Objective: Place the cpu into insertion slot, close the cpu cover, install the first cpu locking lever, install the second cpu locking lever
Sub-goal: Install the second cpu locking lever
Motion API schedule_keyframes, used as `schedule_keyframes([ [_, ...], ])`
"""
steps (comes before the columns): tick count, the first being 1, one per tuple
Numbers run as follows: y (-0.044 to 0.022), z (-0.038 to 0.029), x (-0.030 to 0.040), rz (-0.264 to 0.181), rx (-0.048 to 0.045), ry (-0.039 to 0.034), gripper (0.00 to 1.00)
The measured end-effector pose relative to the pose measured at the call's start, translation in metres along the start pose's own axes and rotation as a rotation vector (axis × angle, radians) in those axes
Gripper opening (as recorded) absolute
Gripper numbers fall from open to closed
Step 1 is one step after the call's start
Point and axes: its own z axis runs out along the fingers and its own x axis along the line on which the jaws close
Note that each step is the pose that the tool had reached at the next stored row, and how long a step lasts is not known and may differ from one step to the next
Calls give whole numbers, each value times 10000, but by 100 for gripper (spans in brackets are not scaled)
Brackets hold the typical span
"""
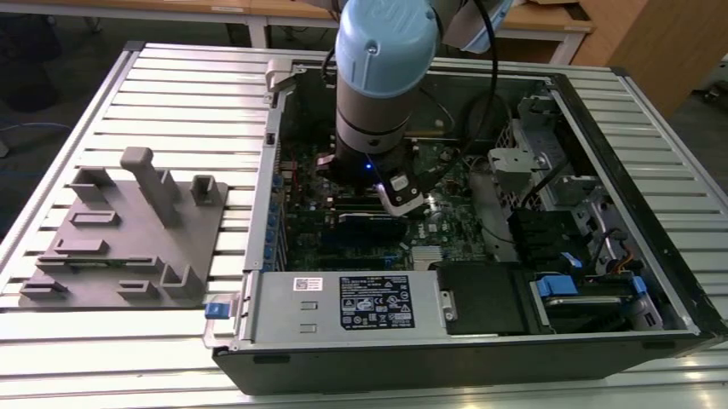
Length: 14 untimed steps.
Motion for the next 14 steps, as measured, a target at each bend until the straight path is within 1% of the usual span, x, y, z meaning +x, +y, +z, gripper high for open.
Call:
schedule_keyframes([
  [3, 10, -35, 0, 0, 0, 0, 10],
  [6, 7, -49, -2, -1, 22, -1, 10],
  [11, -23, -70, -6, -1, 103, -2, 10],
  [14, -50, -79, -9, -2, 126, -2, 10],
])
